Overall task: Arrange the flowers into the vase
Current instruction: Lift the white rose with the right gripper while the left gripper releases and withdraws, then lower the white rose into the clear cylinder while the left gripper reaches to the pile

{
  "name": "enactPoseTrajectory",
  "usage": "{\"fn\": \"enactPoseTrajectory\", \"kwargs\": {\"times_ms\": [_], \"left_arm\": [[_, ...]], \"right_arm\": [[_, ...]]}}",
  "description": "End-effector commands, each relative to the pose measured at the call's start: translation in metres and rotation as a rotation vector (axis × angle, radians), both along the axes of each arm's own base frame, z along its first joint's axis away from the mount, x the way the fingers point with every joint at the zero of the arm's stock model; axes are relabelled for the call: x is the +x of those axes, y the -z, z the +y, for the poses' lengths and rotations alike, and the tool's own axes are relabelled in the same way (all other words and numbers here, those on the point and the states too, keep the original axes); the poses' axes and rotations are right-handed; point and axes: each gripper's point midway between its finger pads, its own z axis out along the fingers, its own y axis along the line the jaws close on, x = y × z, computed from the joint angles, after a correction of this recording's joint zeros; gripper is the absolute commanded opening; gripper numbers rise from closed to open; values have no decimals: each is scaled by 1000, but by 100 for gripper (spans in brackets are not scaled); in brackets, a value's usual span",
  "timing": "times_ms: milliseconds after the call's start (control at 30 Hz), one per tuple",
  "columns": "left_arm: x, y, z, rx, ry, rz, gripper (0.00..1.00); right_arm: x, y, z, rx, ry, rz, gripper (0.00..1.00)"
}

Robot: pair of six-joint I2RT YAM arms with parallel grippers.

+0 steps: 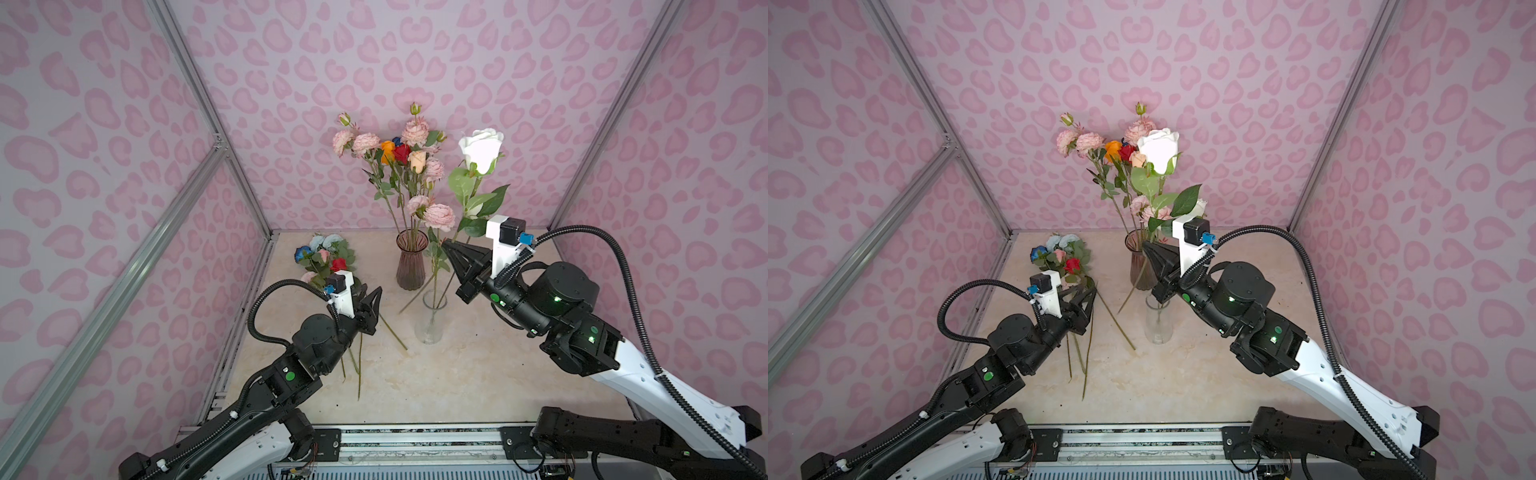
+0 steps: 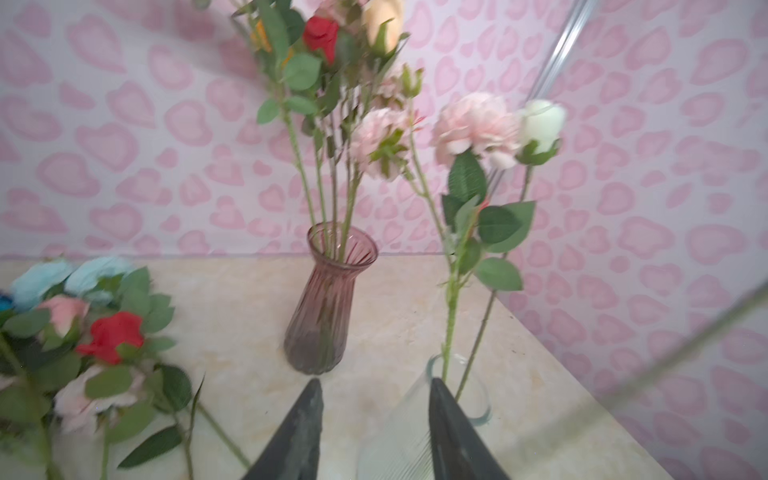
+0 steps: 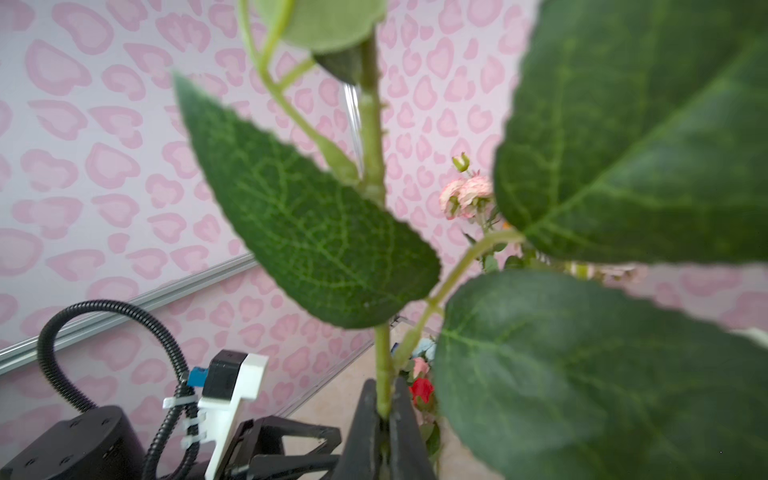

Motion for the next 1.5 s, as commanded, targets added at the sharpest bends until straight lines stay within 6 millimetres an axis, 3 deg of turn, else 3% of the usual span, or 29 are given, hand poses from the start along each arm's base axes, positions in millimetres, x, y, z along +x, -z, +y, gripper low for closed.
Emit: {"fn": "enactPoseTrajectory", "kwargs": {"times_ms": [0,233,700,800,1033,1300,1467], "left_arm": [[4,20,30,-46,-163,70,44],[-3,37,43,-44,-186,99,44],[3,49,33,-8,-176,133,44],[5,57,32,4,-182,148,44],[8,64,29,24,-187,164,44],[14,75,28,50,-210,185,44],[30,105,35,95,-277,291,50]], "right_arm": [[17,4,-22,-88,118,-21,0],[46,12,-44,-99,171,17,0],[72,101,-34,-88,153,191,1],[73,126,-30,-66,137,236,12],[70,161,-31,-54,136,299,18],[57,153,-41,-30,137,286,19],[40,143,-51,-11,133,264,22]]}}
